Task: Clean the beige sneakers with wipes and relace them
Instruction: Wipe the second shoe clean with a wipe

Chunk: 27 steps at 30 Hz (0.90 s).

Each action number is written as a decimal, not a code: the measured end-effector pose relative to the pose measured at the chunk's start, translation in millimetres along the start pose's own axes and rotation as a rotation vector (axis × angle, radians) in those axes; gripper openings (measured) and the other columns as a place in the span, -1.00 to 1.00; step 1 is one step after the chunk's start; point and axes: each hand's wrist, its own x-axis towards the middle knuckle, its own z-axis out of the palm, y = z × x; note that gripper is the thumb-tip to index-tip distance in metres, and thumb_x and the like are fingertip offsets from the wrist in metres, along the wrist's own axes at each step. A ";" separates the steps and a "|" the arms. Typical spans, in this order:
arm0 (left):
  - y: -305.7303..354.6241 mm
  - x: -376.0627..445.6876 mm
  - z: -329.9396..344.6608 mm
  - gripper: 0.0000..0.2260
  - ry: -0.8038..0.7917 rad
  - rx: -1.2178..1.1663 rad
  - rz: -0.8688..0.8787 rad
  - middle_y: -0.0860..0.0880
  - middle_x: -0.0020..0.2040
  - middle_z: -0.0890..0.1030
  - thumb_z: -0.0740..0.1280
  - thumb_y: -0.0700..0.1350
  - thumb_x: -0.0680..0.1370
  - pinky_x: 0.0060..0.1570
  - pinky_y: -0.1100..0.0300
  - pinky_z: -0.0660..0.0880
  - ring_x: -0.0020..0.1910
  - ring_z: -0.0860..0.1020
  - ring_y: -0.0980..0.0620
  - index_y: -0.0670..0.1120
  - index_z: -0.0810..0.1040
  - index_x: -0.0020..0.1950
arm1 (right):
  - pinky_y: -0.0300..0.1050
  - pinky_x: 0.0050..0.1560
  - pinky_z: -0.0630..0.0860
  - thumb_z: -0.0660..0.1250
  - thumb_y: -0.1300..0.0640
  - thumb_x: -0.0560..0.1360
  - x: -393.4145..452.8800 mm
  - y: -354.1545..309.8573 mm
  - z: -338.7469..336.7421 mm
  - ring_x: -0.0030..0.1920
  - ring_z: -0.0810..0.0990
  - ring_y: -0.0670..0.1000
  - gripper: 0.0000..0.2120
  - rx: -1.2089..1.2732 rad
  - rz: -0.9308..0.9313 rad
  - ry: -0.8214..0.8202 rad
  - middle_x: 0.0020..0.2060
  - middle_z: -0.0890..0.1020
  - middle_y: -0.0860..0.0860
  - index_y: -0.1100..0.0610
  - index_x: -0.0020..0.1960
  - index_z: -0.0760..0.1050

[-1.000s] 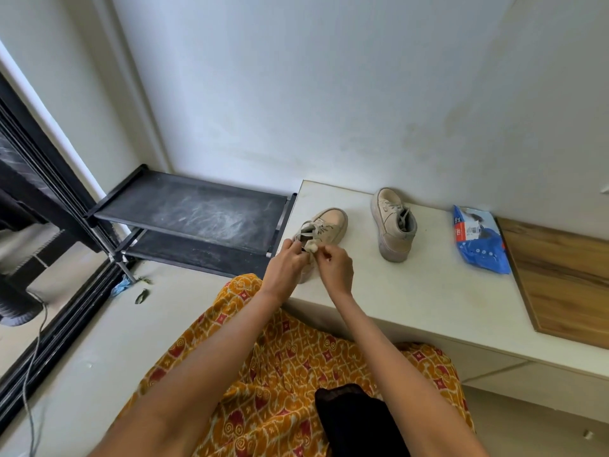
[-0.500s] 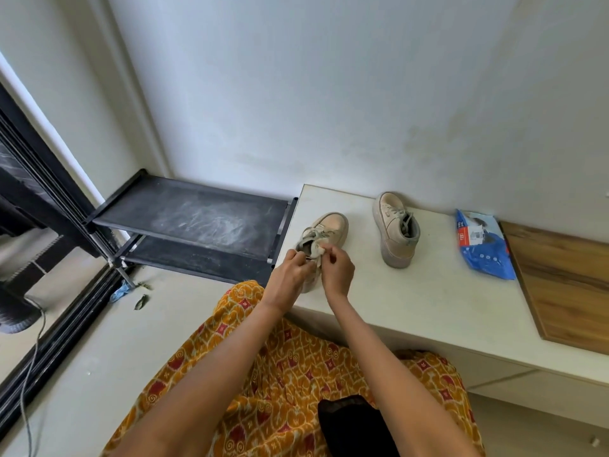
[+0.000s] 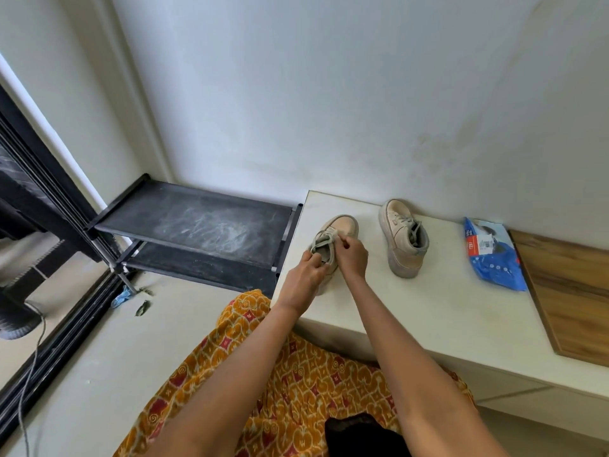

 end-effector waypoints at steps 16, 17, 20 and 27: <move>-16.1 4.7 12.3 -0.84 0.072 0.074 0.149 -0.07 -0.14 0.50 0.28 -0.17 0.47 -0.53 0.21 0.44 -0.11 0.32 0.01 -0.15 0.61 -0.02 | -0.06 -0.13 0.40 0.25 0.08 0.53 38.7 15.6 -4.1 0.09 0.47 0.15 -0.79 -0.370 -0.045 0.083 -0.02 0.63 0.12 0.07 0.06 0.63; -16.0 5.3 13.8 -0.84 0.063 0.067 0.136 -0.07 -0.12 0.51 0.36 -0.20 0.45 -0.52 0.19 0.47 -0.10 0.31 0.01 -0.16 0.61 0.01 | -0.04 -0.08 0.42 0.25 0.12 0.54 45.5 12.8 -5.3 0.10 0.47 0.17 -0.79 -0.426 -0.055 0.081 -0.02 0.64 0.14 0.09 0.07 0.62; -13.7 6.7 16.4 -0.76 0.052 0.041 0.105 -0.08 -0.09 0.51 0.46 -0.23 0.39 -0.51 0.17 0.51 -0.08 0.32 0.01 -0.16 0.60 0.05 | -0.02 -0.08 0.42 0.20 0.18 0.55 45.8 8.6 -3.6 0.10 0.47 0.18 -0.77 -0.436 -0.071 0.099 -0.02 0.64 0.16 0.13 0.08 0.61; -15.3 7.0 19.0 -0.77 0.098 0.030 0.130 -0.07 -0.12 0.49 0.46 -0.22 0.37 -0.56 0.18 0.47 -0.12 0.31 0.00 -0.15 0.60 0.01 | -0.20 -0.22 0.39 0.35 0.11 0.50 0.0 48.9 -4.3 -0.14 0.60 0.04 -0.87 0.025 -0.141 0.055 -0.15 0.68 0.06 0.13 -0.04 0.64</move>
